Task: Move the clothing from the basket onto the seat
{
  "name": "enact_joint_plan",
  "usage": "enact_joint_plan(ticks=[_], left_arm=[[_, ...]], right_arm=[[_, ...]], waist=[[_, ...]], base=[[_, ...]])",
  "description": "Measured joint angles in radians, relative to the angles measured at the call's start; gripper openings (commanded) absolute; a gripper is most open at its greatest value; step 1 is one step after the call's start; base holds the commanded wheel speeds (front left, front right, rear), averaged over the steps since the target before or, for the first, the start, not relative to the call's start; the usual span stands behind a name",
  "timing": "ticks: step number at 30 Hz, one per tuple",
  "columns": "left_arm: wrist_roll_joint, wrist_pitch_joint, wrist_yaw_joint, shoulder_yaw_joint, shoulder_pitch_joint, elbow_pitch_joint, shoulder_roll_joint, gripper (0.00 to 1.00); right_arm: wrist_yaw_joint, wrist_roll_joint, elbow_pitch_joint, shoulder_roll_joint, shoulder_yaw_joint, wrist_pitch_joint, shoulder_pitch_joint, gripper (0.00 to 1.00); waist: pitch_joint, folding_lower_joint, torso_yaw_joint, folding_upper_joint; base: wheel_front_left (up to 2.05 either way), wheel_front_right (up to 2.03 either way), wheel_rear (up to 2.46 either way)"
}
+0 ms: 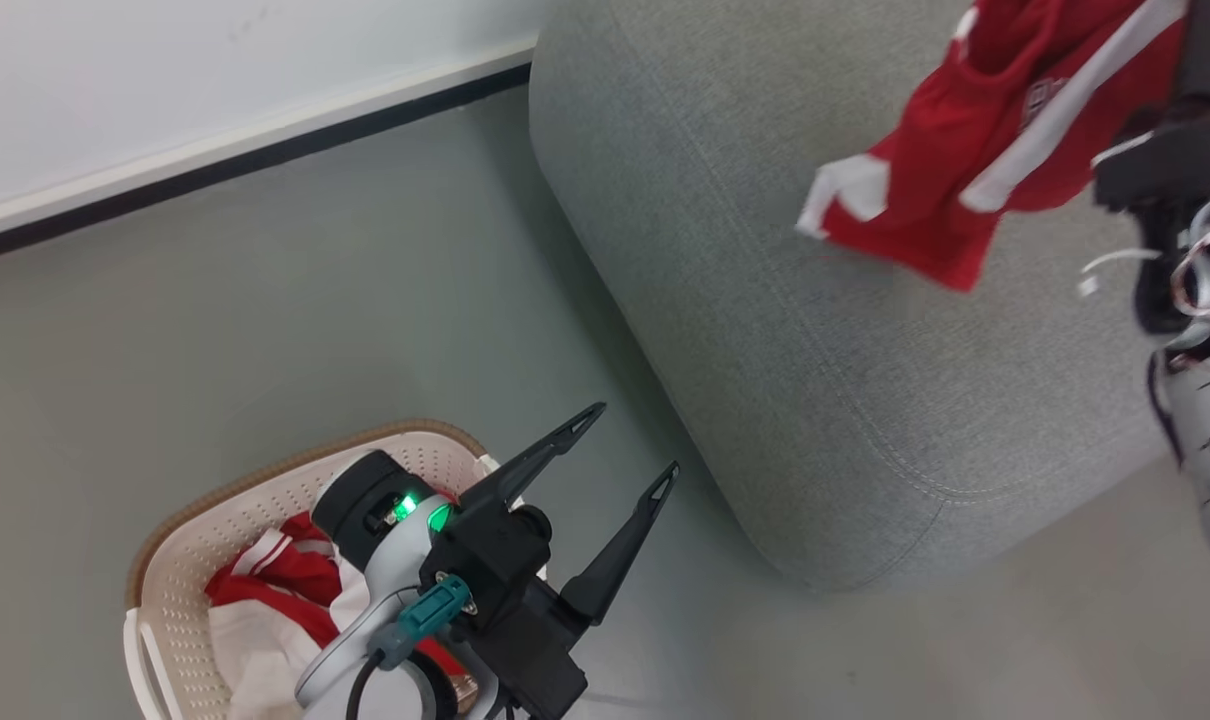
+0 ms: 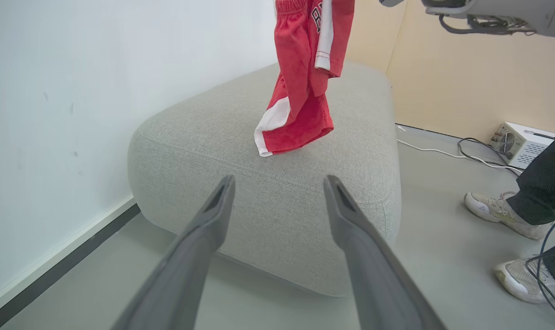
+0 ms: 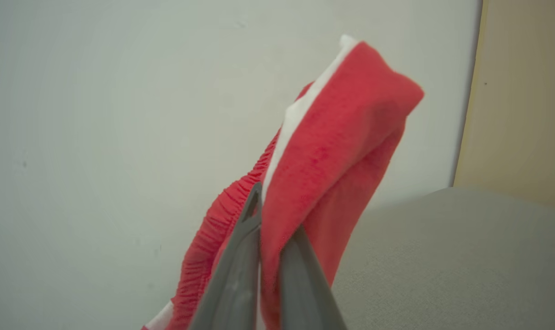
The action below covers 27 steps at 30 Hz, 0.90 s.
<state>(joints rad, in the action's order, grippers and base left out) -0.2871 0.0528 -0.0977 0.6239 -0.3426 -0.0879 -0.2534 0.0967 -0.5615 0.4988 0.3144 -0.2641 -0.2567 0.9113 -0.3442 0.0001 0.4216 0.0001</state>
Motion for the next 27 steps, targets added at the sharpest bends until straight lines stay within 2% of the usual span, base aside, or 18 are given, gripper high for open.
enact_joint_plan(ticks=[12,22,27], left_arm=[[0.014,0.016,0.000,-0.003,-0.046,-0.048,-0.019,1.00],[0.042,0.034,-0.008,-0.003,-0.070,-0.091,-0.045,1.00],[0.046,0.044,-0.008,-0.005,-0.090,-0.105,-0.063,1.00]], right_arm=[[0.000,0.000,0.043,0.108,0.107,0.000,0.086,0.00],[-0.023,-0.012,0.156,0.106,0.128,0.000,0.093,0.00],[-0.028,-0.033,0.241,0.072,0.136,0.000,0.081,0.00]], waist=[[-0.071,0.0000,-0.056,0.0000],[-0.153,0.0001,-0.088,-0.0001],[-0.198,0.0000,-0.097,0.0000]], base=[[0.00,0.00,0.00],[0.00,0.00,0.00],[0.00,0.00,0.00]])
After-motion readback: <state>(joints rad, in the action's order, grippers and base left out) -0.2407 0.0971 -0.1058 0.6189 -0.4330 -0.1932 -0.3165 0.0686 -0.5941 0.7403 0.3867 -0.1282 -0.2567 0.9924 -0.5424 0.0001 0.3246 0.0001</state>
